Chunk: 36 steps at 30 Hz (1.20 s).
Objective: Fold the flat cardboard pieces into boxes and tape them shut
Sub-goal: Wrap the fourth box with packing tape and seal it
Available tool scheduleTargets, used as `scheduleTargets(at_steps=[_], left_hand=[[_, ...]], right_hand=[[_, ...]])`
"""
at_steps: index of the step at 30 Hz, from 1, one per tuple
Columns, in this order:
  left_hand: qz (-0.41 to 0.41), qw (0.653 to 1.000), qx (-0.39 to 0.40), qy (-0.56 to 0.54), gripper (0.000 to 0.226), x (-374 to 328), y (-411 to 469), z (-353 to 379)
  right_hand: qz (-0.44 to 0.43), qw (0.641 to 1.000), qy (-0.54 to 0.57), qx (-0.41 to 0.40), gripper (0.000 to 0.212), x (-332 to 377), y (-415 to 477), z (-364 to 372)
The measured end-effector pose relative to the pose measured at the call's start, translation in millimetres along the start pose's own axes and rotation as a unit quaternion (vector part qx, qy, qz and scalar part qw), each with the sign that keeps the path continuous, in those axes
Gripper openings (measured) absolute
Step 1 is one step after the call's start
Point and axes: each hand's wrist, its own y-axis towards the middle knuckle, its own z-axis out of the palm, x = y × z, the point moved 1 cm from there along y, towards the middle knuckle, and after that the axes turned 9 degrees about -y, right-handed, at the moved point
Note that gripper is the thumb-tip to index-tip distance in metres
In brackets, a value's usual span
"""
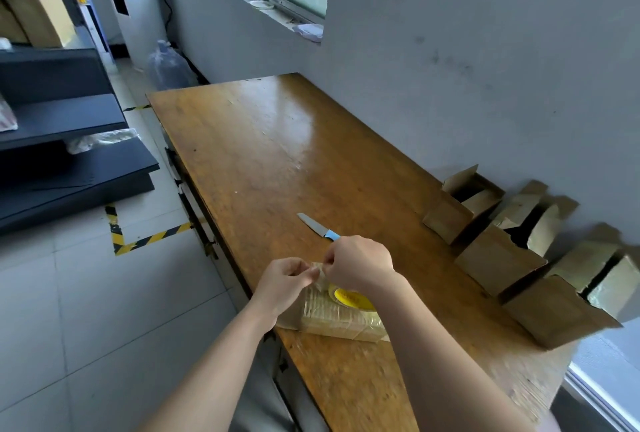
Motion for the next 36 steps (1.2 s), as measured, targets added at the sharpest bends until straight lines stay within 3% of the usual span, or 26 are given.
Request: scheduleTargets(at_steps=[3,5,12,17,24,29,33,36], left_hand=[[-0.014,0.999,-0.004,-0.036,0.025,3,-1,5],[-0.013,1.000,-0.009,-0.022,0.026,3,0,8],[-0.032,0.996,-0.063,0.054,0.032,23,4,1],[-0.095,0.992,-0.072,-0.047,0.028,24,7,-3],[-0.118,0.992,-0.039,-0.014,0.025,32,5,-5],[-0.095,0.994,-0.018,0.042,0.024,39,8,2],[0.021,0.972,-0.040,0.231,0.024,48,4,14],[0.049,0.966,-0.052,0.249,0.021,54,0,20]], right_hand=[[-0.008,1.000,0.005,-0.009,0.025,-2,-1,1],[-0.015,0.999,0.038,-0.017,0.039,-9,-3,3],[0.044,0.947,0.318,-0.035,0.049,-38,-19,8],[0.038,0.967,0.238,-0.076,0.040,-26,-23,12],[0.033,0.987,0.139,-0.067,0.039,-11,-18,8],[0.029,0.991,0.111,-0.074,0.043,-4,-18,7],[0.029,0.989,0.113,-0.091,0.042,-1,-17,11],[0.034,0.986,0.130,-0.097,0.034,-2,-16,17]])
